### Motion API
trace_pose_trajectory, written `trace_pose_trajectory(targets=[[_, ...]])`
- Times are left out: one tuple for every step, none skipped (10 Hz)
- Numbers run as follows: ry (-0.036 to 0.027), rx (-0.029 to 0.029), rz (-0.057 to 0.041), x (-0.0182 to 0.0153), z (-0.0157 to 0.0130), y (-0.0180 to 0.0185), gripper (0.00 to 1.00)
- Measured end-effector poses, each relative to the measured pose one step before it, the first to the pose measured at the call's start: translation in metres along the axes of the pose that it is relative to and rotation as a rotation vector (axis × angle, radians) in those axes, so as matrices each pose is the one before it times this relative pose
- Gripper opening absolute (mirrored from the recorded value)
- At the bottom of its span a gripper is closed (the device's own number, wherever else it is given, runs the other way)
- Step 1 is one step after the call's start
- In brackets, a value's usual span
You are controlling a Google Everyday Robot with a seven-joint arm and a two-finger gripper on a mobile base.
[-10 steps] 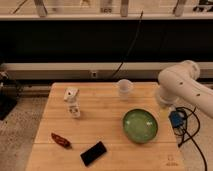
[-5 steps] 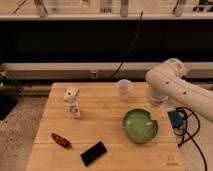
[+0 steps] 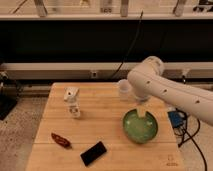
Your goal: Knock the bottle over
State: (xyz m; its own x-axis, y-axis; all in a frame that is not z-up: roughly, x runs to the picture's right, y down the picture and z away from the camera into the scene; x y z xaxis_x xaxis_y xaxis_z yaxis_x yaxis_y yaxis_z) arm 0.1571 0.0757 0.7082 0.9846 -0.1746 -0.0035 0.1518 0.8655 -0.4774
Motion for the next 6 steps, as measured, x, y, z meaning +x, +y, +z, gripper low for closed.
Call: trace_pose_trajectory(targets=[[0.00069, 0.00231, -0.00862, -0.00504, -0.00016, -0.00127, 0.8], [-0.00312, 0.0071, -0.02036, -0.01491, 0.00044, -0.00509, 0.8], [-0.00566, 0.0083, -0.01913, -0.01428, 0.00026, -0.00562, 0.8], [-0.00032, 0.0049, -0.0139, -0.00722, 0.00013, -0.00323, 0.8], [0.00148, 0.00373, -0.0156, -0.00797, 0.00051, -0.003, 0.8], [-0.00179, 0.00322, -0.01583, -0.008, 0.0002, -0.00337, 0.8]])
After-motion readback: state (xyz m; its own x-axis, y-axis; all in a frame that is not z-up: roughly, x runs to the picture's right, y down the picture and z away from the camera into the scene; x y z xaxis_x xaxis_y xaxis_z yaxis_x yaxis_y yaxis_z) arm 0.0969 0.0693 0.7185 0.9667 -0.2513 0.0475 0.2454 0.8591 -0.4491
